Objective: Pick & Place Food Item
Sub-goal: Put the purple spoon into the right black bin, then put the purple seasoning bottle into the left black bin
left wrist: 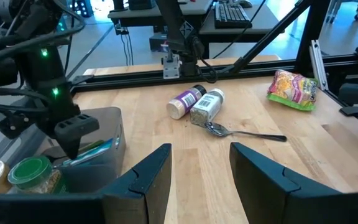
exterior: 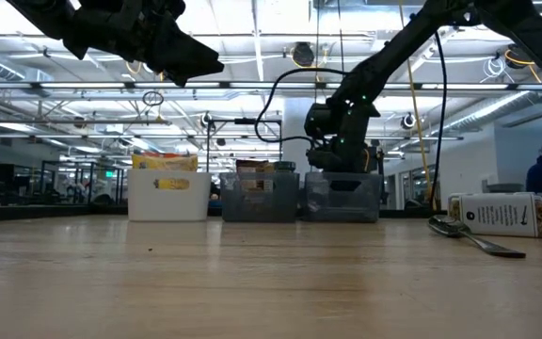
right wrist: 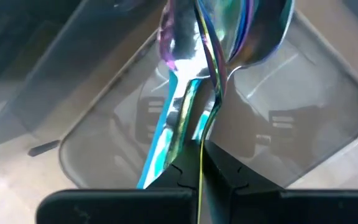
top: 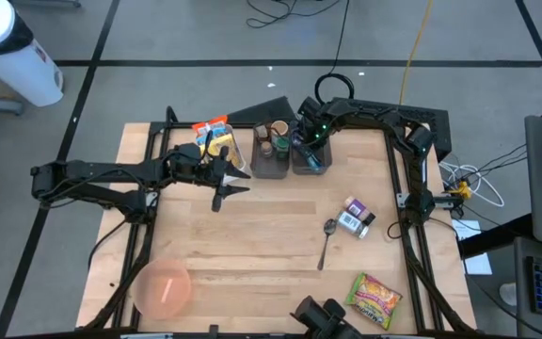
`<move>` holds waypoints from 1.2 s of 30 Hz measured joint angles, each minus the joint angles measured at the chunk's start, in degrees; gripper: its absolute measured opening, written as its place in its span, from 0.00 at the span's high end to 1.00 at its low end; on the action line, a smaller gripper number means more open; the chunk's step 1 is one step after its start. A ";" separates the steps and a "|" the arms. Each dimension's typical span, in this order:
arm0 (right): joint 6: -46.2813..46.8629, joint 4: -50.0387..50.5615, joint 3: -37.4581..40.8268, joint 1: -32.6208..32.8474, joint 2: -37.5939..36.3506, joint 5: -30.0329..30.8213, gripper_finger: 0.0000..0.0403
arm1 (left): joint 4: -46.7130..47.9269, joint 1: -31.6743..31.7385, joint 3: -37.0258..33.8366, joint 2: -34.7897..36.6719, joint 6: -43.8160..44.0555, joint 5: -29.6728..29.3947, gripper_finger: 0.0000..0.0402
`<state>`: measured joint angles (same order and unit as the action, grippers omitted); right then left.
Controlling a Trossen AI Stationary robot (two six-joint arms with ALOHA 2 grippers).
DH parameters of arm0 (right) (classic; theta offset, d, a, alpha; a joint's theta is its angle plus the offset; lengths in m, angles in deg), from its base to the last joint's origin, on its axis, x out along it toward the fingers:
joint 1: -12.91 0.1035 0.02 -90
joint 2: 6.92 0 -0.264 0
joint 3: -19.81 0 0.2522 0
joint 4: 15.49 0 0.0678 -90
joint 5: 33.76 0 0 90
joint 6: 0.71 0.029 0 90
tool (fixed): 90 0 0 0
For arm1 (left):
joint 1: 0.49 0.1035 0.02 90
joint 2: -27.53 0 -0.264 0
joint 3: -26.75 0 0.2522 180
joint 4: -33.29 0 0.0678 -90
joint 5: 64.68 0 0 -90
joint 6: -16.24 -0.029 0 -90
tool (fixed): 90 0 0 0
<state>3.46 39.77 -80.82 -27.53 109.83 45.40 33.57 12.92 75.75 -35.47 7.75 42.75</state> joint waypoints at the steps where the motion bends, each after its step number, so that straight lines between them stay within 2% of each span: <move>1: -0.17 -0.11 0.00 0.00 0.06 0.08 1.00 | 0.00 0.02 0.00 0.00 0.06 0.00 0.58; 9: -0.26 -0.55 0.02 -0.04 0.15 -0.22 1.00 | 0.05 0.02 0.00 0.00 0.18 0.00 0.58; 12: -0.65 -0.79 0.04 0.35 0.24 1.39 1.00 | 0.06 0.02 0.00 0.00 0.25 0.00 0.58; 16: -1.40 -1.22 0.09 0.42 0.26 1.63 0.97 | 0.05 0.02 0.00 0.00 0.33 0.00 0.58; 27: -2.15 -2.32 0.26 0.42 -0.32 1.69 0.76 | 1.16 0.01 0.00 0.00 1.07 0.00 0.58; 36: -3.45 -1.47 0.33 1.01 -6.14 1.21 0.60 | 1.69 0.02 0.00 -0.02 0.05 -0.02 0.58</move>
<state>0.00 38.30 -80.50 -26.53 103.69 46.61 35.26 12.95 75.75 -35.49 7.79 42.73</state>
